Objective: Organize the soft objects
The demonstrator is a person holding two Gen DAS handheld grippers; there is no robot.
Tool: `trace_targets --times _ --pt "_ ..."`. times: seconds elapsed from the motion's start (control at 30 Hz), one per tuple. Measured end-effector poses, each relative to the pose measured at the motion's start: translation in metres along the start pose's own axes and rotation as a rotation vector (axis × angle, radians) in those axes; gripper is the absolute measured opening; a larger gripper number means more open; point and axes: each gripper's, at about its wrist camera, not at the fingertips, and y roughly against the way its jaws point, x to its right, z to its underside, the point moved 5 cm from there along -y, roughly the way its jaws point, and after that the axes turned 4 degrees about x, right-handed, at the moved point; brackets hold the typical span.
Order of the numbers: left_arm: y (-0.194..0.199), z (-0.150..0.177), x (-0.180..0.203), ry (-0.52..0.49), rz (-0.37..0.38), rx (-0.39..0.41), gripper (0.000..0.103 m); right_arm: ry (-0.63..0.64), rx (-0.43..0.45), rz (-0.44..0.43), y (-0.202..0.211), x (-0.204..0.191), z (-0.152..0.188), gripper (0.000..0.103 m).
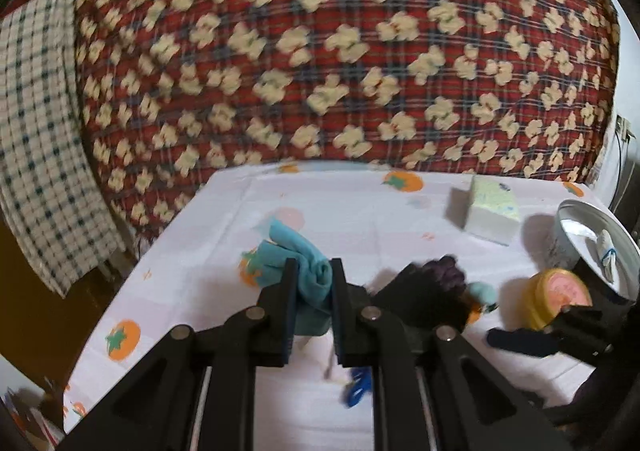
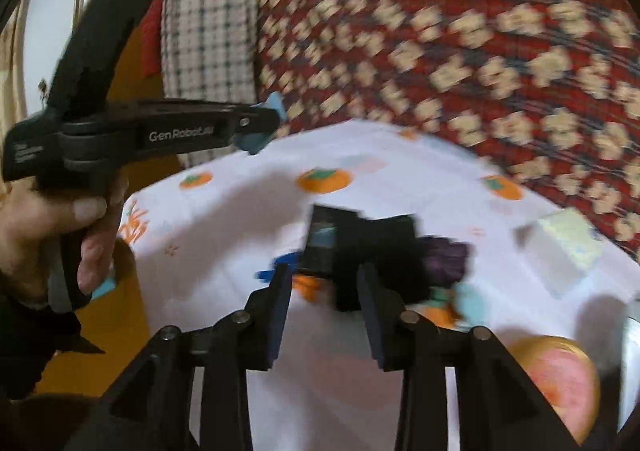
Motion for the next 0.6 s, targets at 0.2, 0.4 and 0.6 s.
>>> trace_targets --times 0.2,0.4,0.6 --pt "-0.003 0.019 -0.022 0.054 0.014 -0.012 0.013 0.043 -0.118 0.011 -0.047 -0.025 0.002 0.037" --pt "-0.004 0.026 -0.031 0.083 0.028 -0.013 0.013 0.041 -0.177 0.047 -0.070 -0.025 0.014 0.036" --pt "-0.005 0.028 -0.030 0.086 0.031 -0.017 0.013 0.034 -0.117 0.005 -0.053 -0.027 0.009 0.003"
